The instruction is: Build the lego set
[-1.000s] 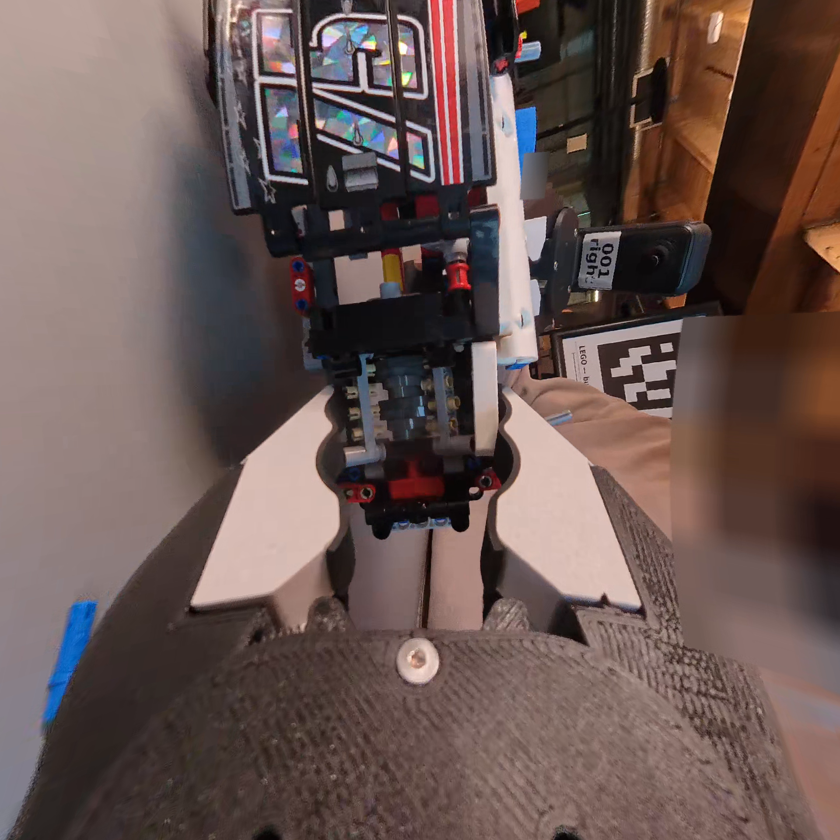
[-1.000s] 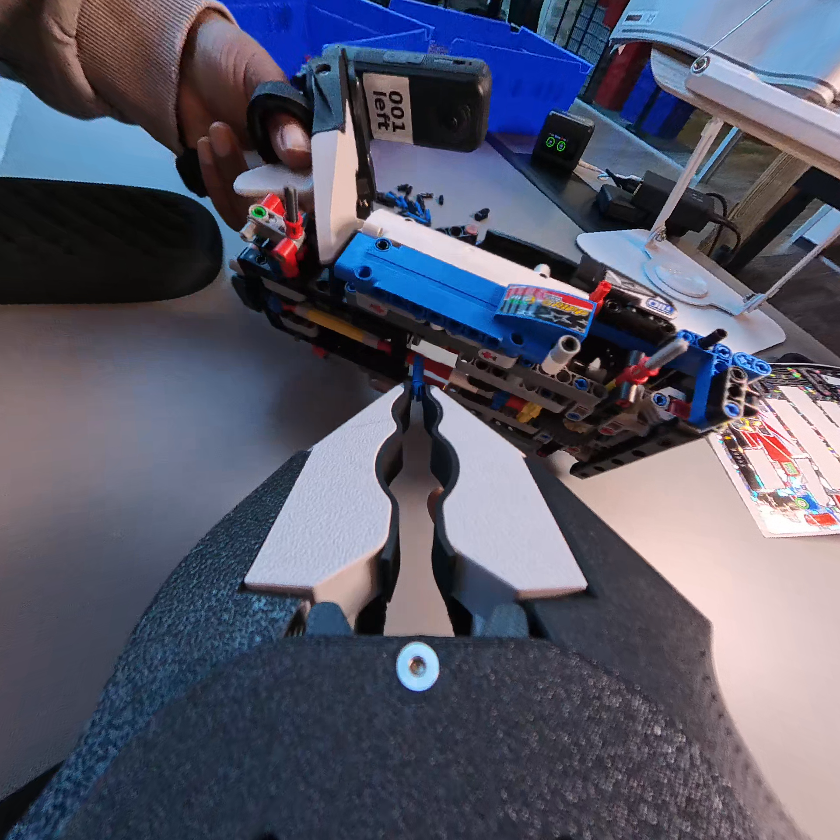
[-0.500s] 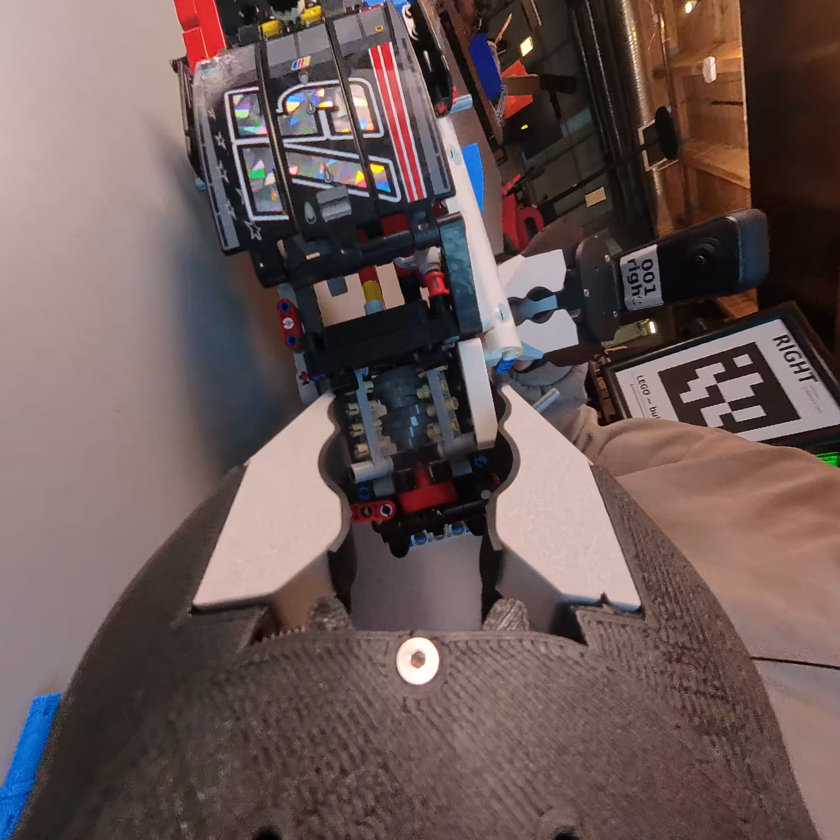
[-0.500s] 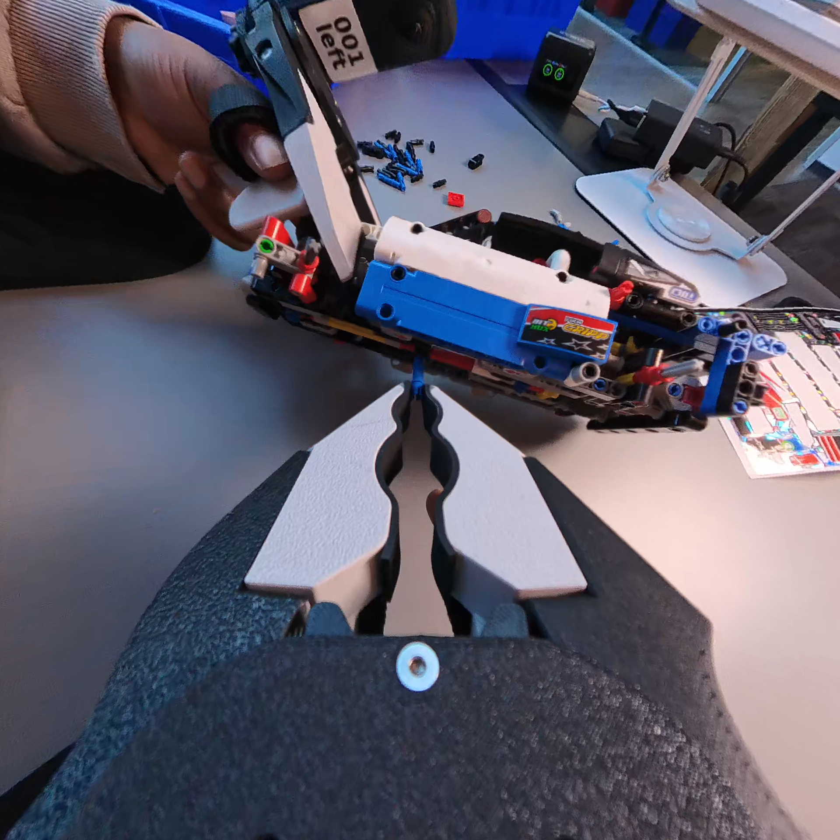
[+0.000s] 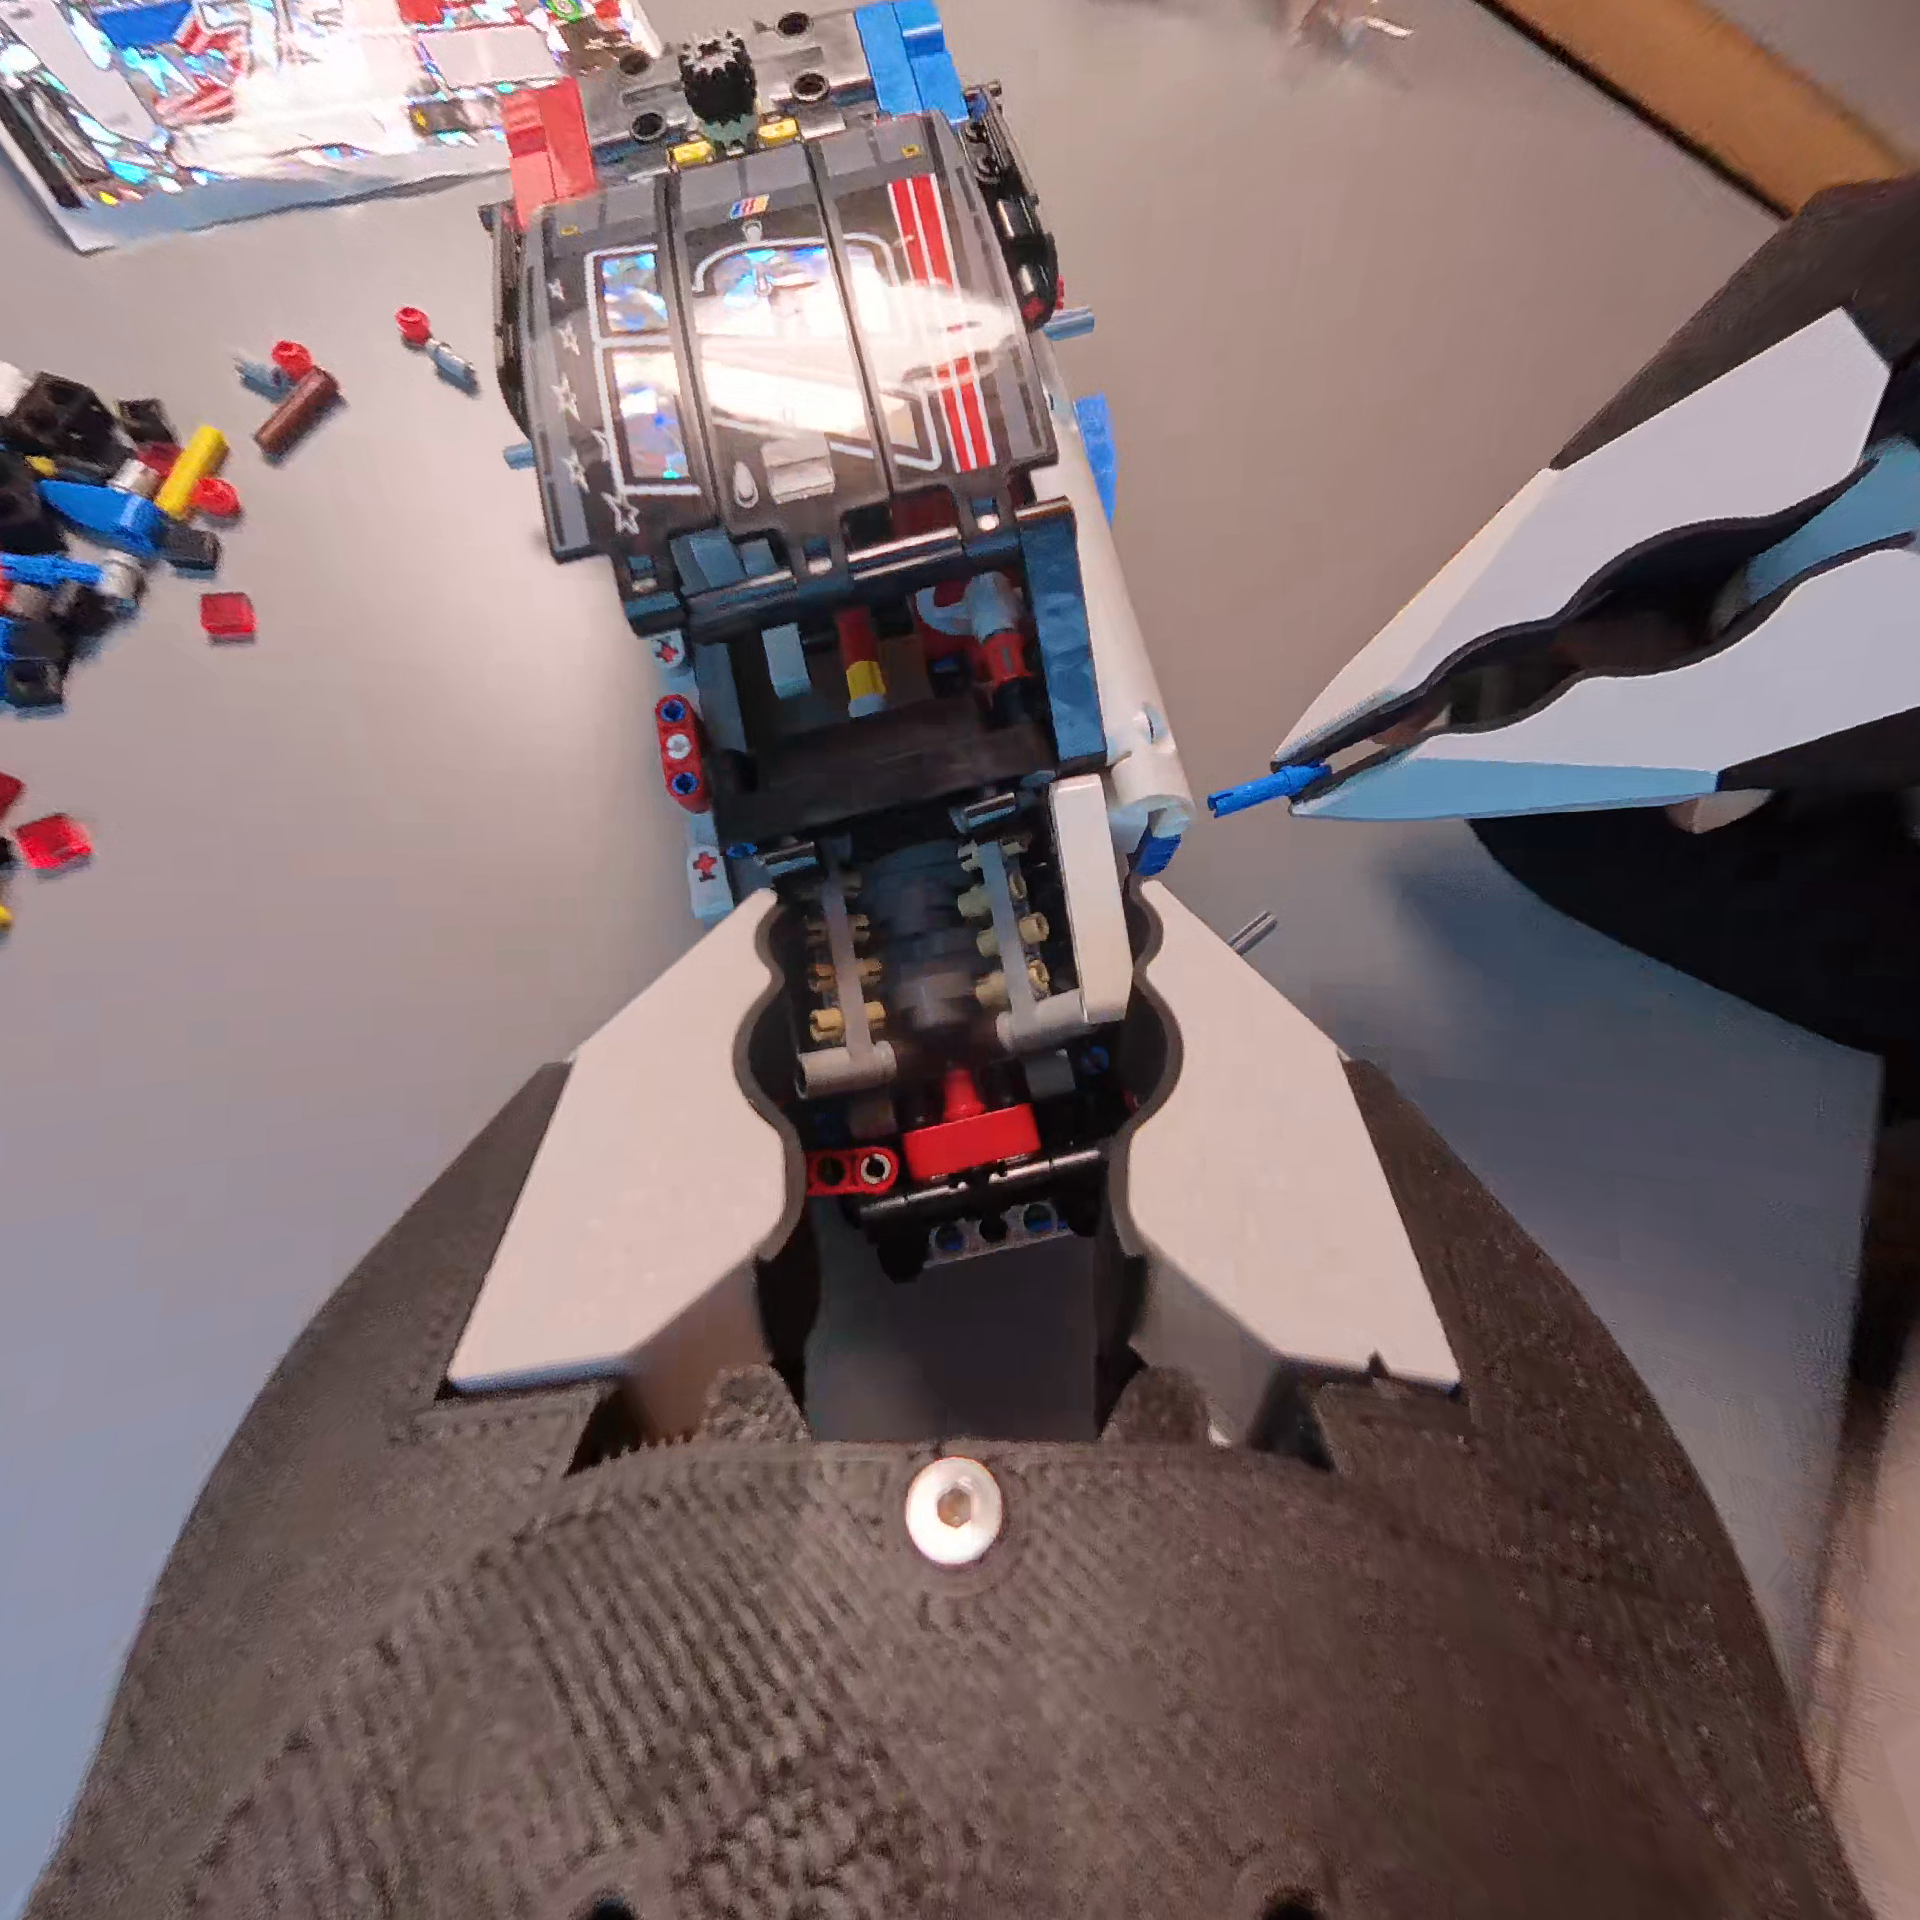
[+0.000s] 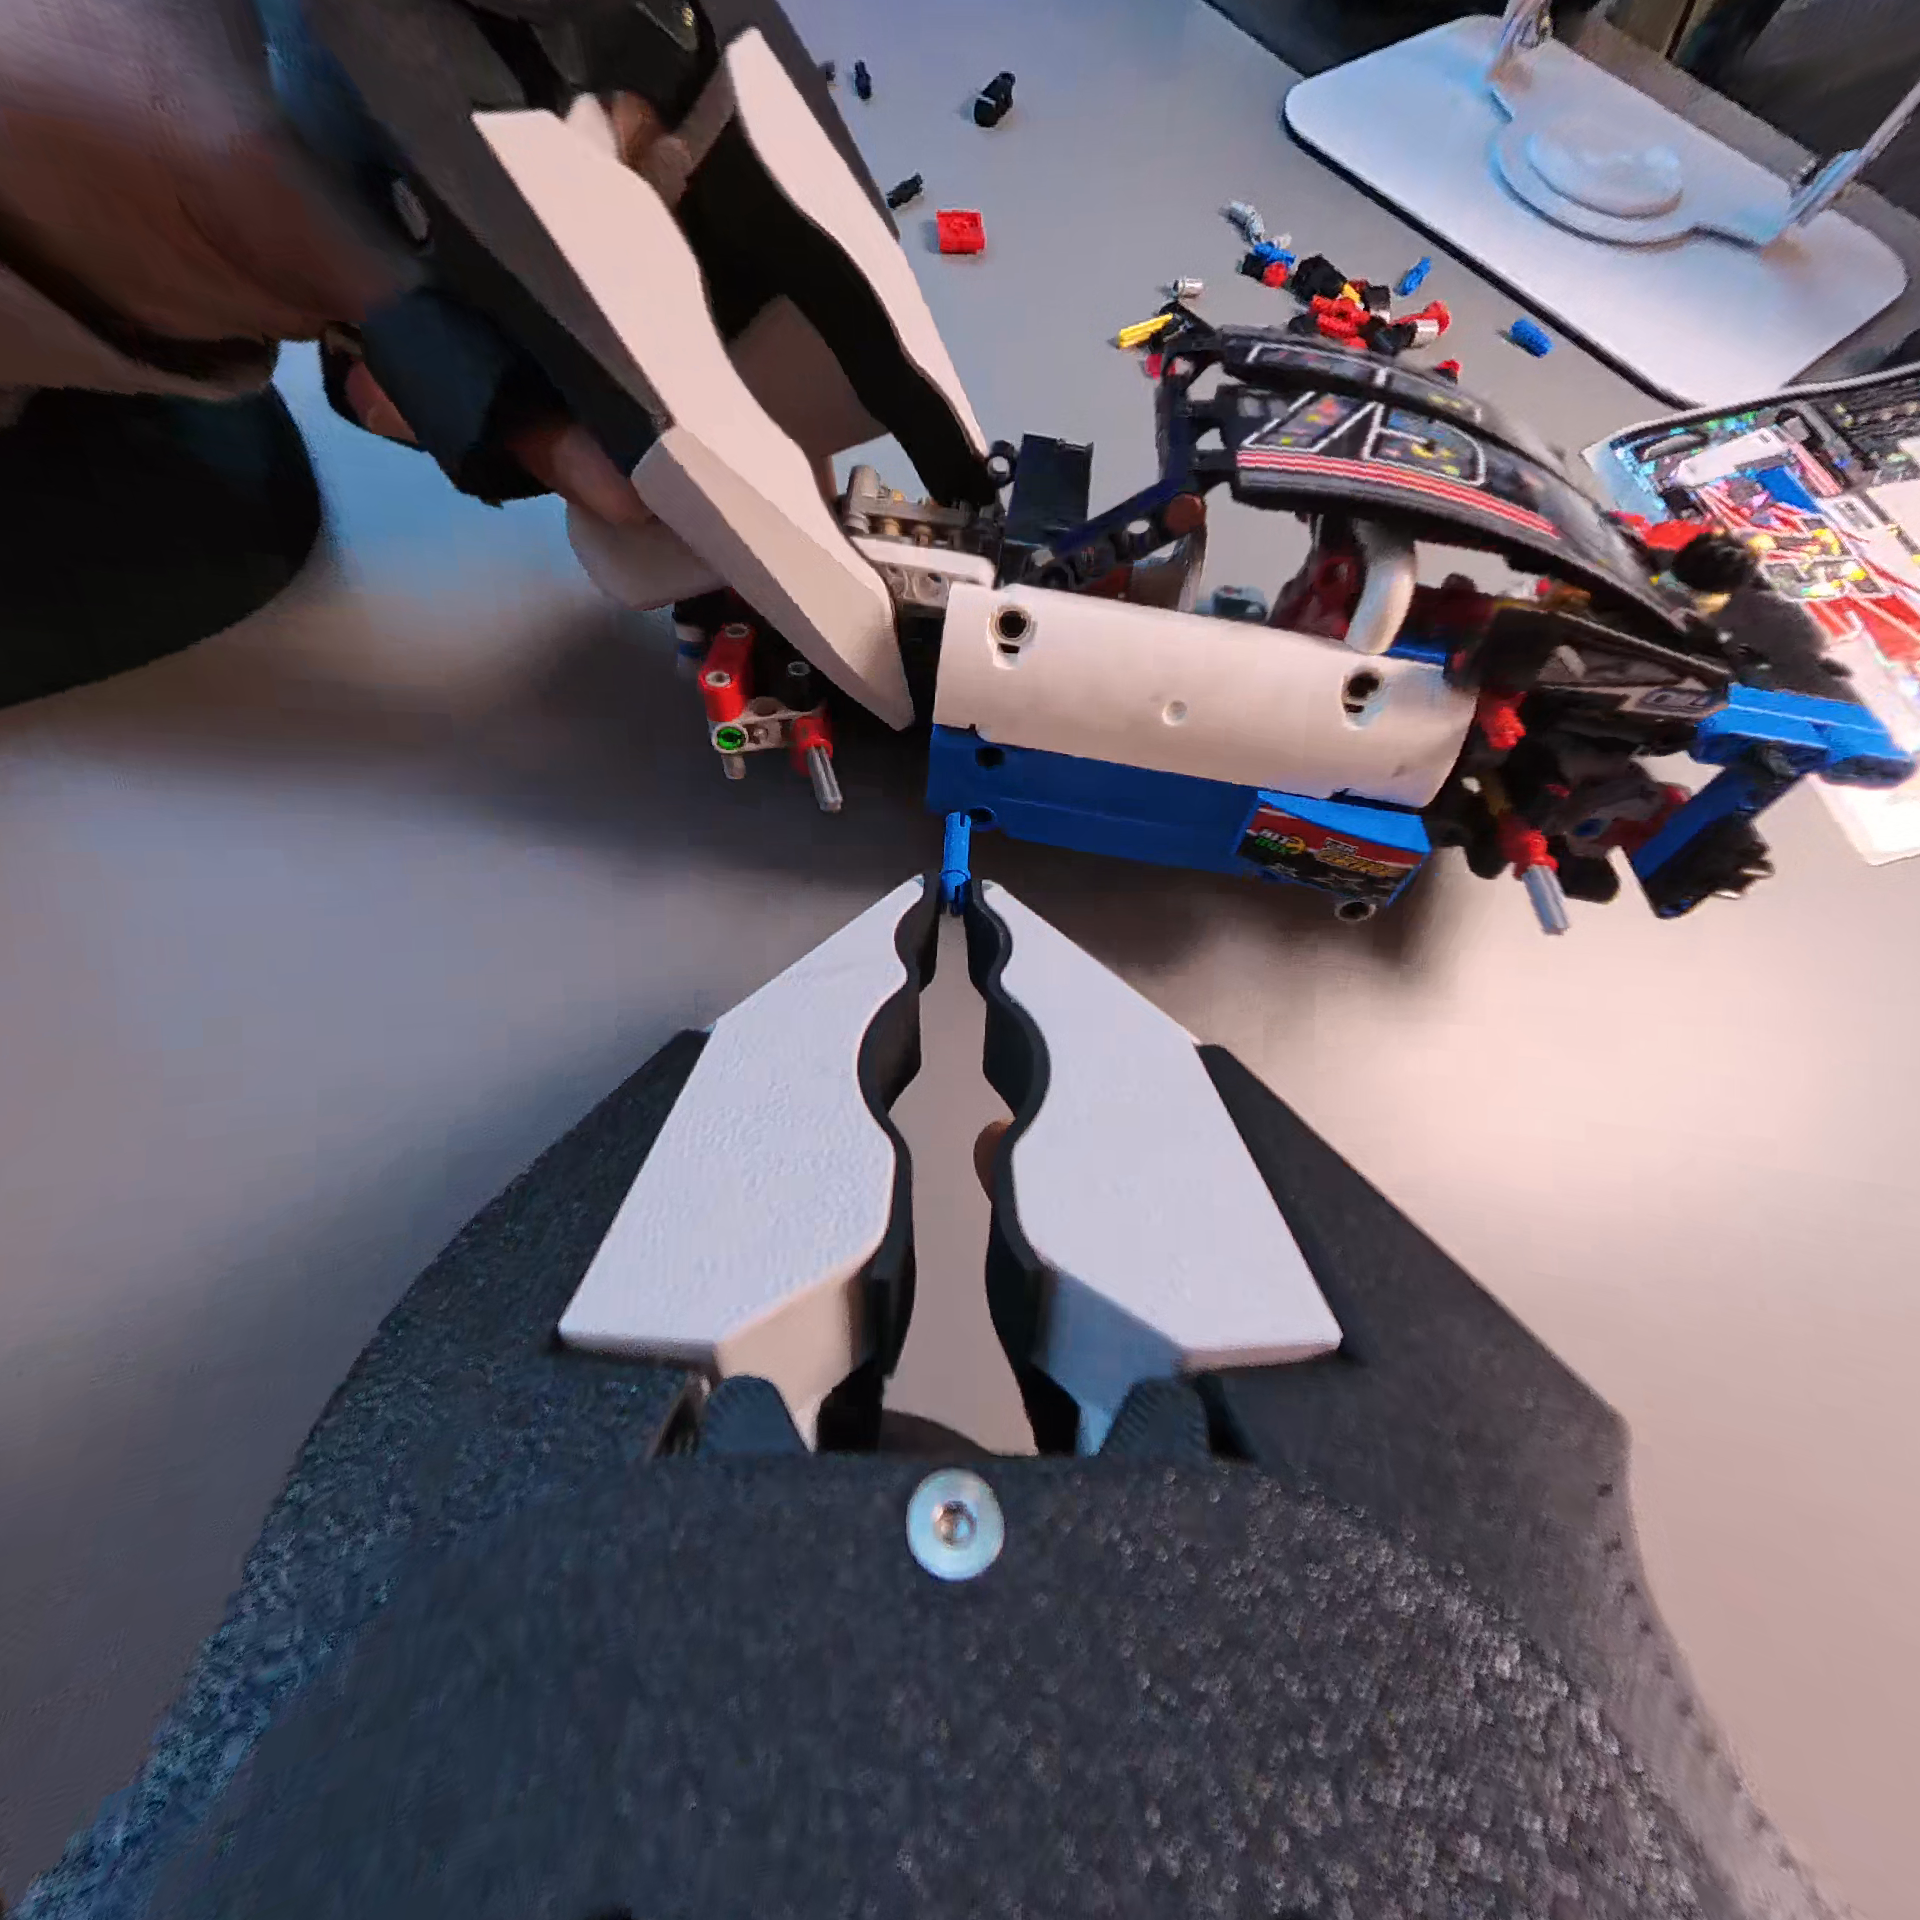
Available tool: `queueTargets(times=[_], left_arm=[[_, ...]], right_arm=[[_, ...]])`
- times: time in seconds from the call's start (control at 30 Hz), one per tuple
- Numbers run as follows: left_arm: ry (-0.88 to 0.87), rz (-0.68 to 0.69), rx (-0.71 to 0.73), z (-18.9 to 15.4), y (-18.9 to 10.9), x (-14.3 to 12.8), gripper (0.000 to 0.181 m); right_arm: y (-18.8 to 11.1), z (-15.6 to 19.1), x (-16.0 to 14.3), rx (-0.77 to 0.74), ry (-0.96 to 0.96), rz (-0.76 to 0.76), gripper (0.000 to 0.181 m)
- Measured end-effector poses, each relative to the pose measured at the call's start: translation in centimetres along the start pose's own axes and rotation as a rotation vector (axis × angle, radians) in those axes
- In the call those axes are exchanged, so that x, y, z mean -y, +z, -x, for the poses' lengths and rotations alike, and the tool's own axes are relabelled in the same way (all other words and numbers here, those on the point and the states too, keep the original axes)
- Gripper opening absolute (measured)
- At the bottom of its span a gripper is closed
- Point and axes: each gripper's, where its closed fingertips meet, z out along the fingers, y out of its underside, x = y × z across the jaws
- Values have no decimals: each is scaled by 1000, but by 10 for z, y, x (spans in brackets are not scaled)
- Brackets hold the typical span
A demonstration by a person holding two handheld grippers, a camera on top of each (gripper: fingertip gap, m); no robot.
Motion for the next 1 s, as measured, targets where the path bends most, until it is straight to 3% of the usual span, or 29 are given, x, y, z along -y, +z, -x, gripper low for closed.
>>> queueTargets(times=[0.03,0.23,0.43,0.67,1.0], left_arm=[[28,0,43,5,1,1,61],[179,61,274,38,2,-2,60],[217,78,332,41,0,-4,72],[233,203,200,43,0,-11,67],[279,298,155,43,-2,-15,68]], right_arm=[[5,-2,-1,-5,21,8,3],[29,-17,0,1,36,54,3],[53,-16,-4,26,-4,138,3],[57,-17,-5,-32,-28,202,3],[61,-7,-3,-100,-40,206,3]])
